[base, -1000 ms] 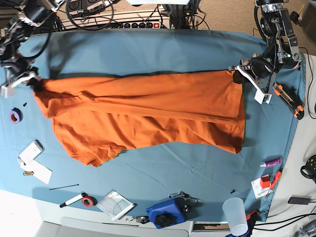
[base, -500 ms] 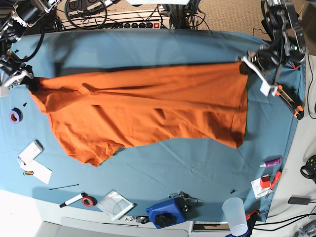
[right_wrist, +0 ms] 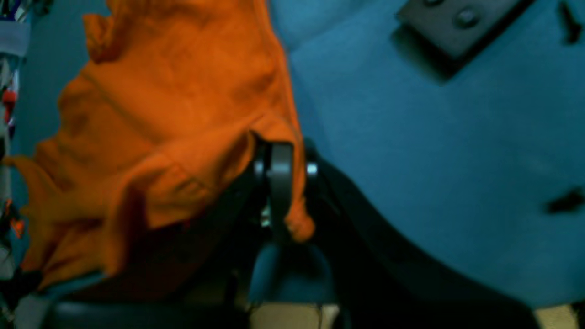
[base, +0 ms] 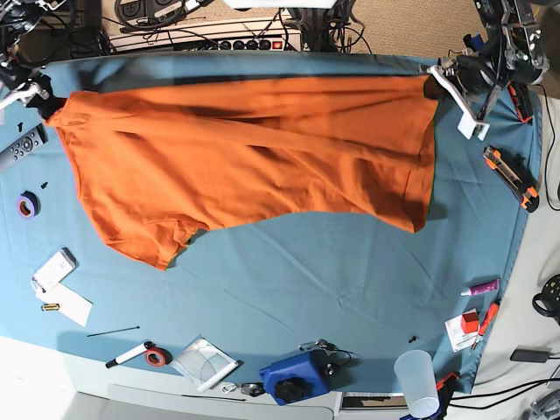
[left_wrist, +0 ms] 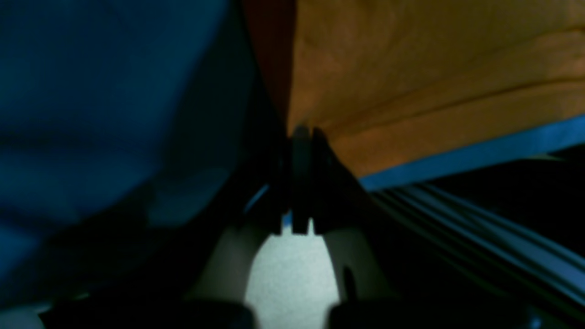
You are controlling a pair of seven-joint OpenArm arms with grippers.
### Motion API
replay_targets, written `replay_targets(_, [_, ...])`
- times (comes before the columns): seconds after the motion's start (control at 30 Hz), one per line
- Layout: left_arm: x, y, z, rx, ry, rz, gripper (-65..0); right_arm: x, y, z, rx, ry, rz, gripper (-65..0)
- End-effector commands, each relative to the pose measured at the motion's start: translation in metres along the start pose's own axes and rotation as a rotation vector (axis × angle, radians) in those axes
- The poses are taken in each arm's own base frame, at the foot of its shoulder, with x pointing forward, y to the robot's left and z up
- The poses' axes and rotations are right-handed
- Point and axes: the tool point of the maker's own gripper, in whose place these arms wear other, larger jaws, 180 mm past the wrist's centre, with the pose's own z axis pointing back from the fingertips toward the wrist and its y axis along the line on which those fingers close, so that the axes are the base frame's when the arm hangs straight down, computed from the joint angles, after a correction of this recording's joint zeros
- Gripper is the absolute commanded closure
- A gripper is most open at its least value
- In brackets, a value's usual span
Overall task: Layout the t-shirt on the table in an organized manner, then fold the t-shirt properly
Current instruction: 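Drag the shirt edge with both grippers, then release it, then move the right gripper down to the shirt's hem corner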
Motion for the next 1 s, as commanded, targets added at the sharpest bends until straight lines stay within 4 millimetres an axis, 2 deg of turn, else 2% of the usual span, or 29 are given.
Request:
replay_targets(0.0, [0.004, 0.003, 0.005, 0.016, -0.004, -0.021, 0.0, 0.02, 0.003, 0.006, 0.009, -0.056, 0.029, 0.0])
replay_targets(0.07, [0.004, 0.003, 0.005, 0.016, 0.001, -0.021, 0.0, 0.018, 0.004, 0.005, 0.014, -0.057, 0.023, 0.0])
replay_targets(0.13, [0.004, 0.003, 0.005, 0.015, 0.0, -0.021, -10.2, 0.018, 0.004, 0.005, 0.014, -0.057, 0.023, 0.0])
replay_targets(0.2, [0.003, 0.002, 0.005, 0.009, 0.004, -0.02, -20.1, 0.019, 0.004, 0.006, 0.013, -0.057, 0.025, -9.5])
replay_targets(0.23, [0.002, 0.0, 0.005, 0.0, 0.009, -0.017, -22.7, 0.019, 0.004, 0.006, 0.013, -0.057, 0.027, -13.3])
replay_targets(0.33, [-0.001, -0.006, 0.007, -0.023, 0.031, -0.021, -23.5, 0.029, 0.006, 0.01, 0.028, -0.079, 0.037, -14.8])
replay_targets(0.43, [0.006, -0.01, 0.017, -0.005, 0.004, -0.058, -23.5, 0.055, 0.018, 0.022, 0.098, -0.175, 0.043, -14.8])
replay_targets(0.6, [0.029, -0.009, 0.057, 0.081, -0.134, -0.121, -23.5, 0.09, 0.014, 0.056, 0.101, -0.319, 0.049, -14.8])
replay_targets(0.67, [0.045, -0.006, 0.074, 0.123, -0.217, -0.142, -23.4, 0.098, 0.013, 0.061, 0.098, -0.344, 0.056, -14.7])
replay_targets(0.8, [0.074, -0.003, 0.091, 0.174, -0.343, -0.176, -23.2, 0.119, 0.025, 0.051, 0.113, -0.357, 0.102, -14.7])
replay_targets(0.97, [0.082, 0.008, 0.095, 0.244, -0.369, -0.196, -23.2, 0.142, 0.045, 0.02, 0.117, -0.307, 0.186, -14.7])
